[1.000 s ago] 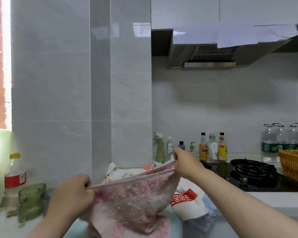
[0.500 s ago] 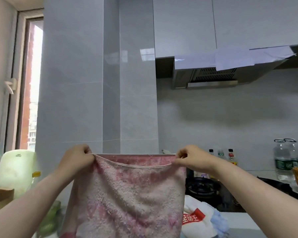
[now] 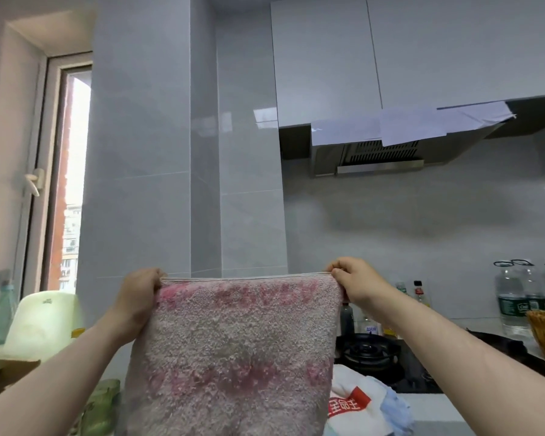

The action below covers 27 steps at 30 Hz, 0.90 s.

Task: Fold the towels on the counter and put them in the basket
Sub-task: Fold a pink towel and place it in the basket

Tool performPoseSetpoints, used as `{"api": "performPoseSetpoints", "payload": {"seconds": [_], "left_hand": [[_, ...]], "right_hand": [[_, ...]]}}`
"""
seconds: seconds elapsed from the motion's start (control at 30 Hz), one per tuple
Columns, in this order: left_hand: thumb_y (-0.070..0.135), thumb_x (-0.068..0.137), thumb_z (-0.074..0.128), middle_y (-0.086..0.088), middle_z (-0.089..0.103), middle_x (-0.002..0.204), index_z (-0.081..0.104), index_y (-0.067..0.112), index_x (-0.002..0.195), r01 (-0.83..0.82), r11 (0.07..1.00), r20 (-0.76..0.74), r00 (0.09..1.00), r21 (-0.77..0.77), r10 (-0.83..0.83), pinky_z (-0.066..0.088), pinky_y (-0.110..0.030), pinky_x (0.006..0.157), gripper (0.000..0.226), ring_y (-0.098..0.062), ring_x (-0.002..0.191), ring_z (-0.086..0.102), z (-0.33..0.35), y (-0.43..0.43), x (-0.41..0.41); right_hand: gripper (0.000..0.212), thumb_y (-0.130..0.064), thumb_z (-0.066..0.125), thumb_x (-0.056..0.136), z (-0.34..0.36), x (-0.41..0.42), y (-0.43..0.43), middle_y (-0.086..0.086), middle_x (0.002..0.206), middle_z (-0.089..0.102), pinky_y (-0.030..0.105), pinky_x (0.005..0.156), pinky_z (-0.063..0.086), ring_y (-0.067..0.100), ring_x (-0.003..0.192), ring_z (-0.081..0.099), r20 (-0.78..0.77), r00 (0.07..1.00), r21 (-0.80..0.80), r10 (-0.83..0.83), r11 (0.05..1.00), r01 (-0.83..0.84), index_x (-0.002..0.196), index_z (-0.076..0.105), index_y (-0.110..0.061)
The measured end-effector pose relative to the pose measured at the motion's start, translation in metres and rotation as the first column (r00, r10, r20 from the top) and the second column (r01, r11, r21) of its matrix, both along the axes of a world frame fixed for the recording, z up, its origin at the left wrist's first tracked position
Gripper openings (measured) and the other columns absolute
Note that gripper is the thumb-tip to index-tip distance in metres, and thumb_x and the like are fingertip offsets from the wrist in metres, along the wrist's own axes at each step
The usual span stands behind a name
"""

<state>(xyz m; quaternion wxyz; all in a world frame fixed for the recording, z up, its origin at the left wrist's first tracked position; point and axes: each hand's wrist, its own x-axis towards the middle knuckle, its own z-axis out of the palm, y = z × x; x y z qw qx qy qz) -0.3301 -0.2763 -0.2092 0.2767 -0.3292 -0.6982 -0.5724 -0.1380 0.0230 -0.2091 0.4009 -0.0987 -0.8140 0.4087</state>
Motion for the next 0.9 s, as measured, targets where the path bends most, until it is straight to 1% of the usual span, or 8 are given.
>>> {"api": "performPoseSetpoints", "payload": {"seconds": [0.13, 0.3, 0.43, 0.57, 0.63, 0.7, 0.8, 0.9], "left_hand": [[0.005, 0.089, 0.044, -0.015, 0.048, 0.071, 0.054, 0.003, 0.070, 0.152, 0.988, 0.144, 0.978, 0.018, -0.153, 0.032, -0.037, 0.065, 0.021, -0.023, 0.071, 0.042, 0.007, -0.003, 0.014], [0.014, 0.095, 0.055, -0.015, 0.057, 0.081, 0.063, -0.005, 0.091, 0.231, 0.958, 0.317, 0.933, -0.169, -0.169, 0.043, -0.031, 0.062, 0.020, -0.025, 0.076, 0.052, 0.010, -0.025, 0.012], [0.012, 0.091, 0.063, -0.012, 0.064, 0.084, 0.069, 0.002, 0.088, 0.190, 0.956, 0.325, 0.939, -0.225, -0.110, 0.042, -0.031, 0.065, 0.013, -0.022, 0.075, 0.053, 0.006, -0.029, 0.014], [0.013, 0.091, 0.064, -0.007, 0.063, 0.072, 0.071, 0.004, 0.086, 0.089, 0.947, 0.301, 0.954, -0.309, 0.008, 0.034, -0.026, 0.053, 0.011, -0.017, 0.060, 0.047, -0.009, -0.018, 0.000], [0.008, 0.093, 0.060, -0.008, 0.056, 0.060, 0.068, 0.001, 0.086, 0.115, 0.946, 0.356, 0.935, -0.303, 0.000, 0.034, -0.023, 0.046, 0.013, -0.015, 0.048, 0.046, -0.020, -0.007, -0.012], [0.004, 0.095, 0.055, -0.013, 0.061, 0.063, 0.064, -0.003, 0.090, 0.137, 0.964, 0.437, 0.899, -0.229, -0.024, 0.047, -0.024, 0.044, 0.012, -0.015, 0.046, 0.056, -0.033, 0.006, -0.029], [0.001, 0.096, 0.051, -0.022, 0.065, 0.077, 0.060, -0.007, 0.096, 0.171, 0.980, 0.527, 0.845, -0.106, -0.091, 0.055, -0.022, 0.046, 0.012, -0.022, 0.059, 0.062, -0.053, 0.027, -0.054], [-0.001, 0.094, 0.053, -0.022, 0.064, 0.084, 0.064, -0.009, 0.094, 0.136, 0.987, 0.524, 0.849, -0.082, -0.073, 0.058, -0.027, 0.059, 0.013, -0.025, 0.072, 0.061, -0.079, 0.049, -0.089]], "right_hand": [[0.027, -0.005, 0.041, 0.101, 0.006, 0.014, 0.000, 0.008, 0.085, 0.064, 0.032, 0.065, 0.049, 0.017, 0.073, 0.058, -0.071, 0.997, -0.133, 0.023, 0.991, -0.032, 0.087, 0.063, -0.013], [0.019, -0.007, 0.048, 0.099, 0.008, 0.029, 0.004, 0.008, 0.089, 0.066, 0.030, 0.065, 0.050, 0.017, 0.074, 0.059, -0.072, 0.997, -0.118, 0.001, 0.993, -0.010, 0.092, 0.065, -0.014], [0.014, -0.010, 0.054, 0.097, 0.004, 0.028, 0.006, 0.003, 0.088, 0.067, 0.023, 0.062, 0.047, 0.012, 0.076, 0.060, -0.026, 0.999, -0.101, -0.031, 0.994, 0.028, 0.098, 0.069, -0.010], [0.011, -0.010, 0.061, 0.092, -0.012, 0.006, 0.015, -0.005, 0.079, 0.065, 0.020, 0.065, 0.043, 0.009, 0.076, 0.059, 0.060, 0.989, -0.005, -0.136, 0.991, 0.136, 0.094, 0.072, -0.013], [0.011, -0.008, 0.061, 0.092, -0.023, -0.009, 0.020, -0.003, 0.069, 0.063, 0.017, 0.056, 0.043, 0.010, 0.063, 0.057, 0.082, 0.983, -0.020, -0.164, 0.986, 0.166, 0.089, 0.071, -0.013], [0.013, -0.004, 0.057, 0.093, -0.036, -0.027, 0.024, 0.004, 0.065, 0.061, 0.022, 0.048, 0.045, 0.013, 0.051, 0.056, 0.089, 0.984, -0.124, -0.152, 0.979, 0.162, 0.088, 0.067, -0.010], [0.018, 0.005, 0.045, 0.095, -0.057, -0.056, 0.031, 0.017, 0.075, 0.058, 0.026, 0.043, 0.051, 0.024, 0.053, 0.058, 0.075, 0.994, -0.340, -0.084, 0.934, 0.104, 0.091, 0.060, -0.003], [0.017, 0.005, 0.044, 0.096, -0.084, -0.089, 0.047, 0.017, 0.083, 0.061, 0.031, 0.053, 0.056, 0.025, 0.064, 0.061, 0.095, 0.992, -0.380, -0.082, 0.918, 0.112, 0.094, 0.060, -0.001]]}}
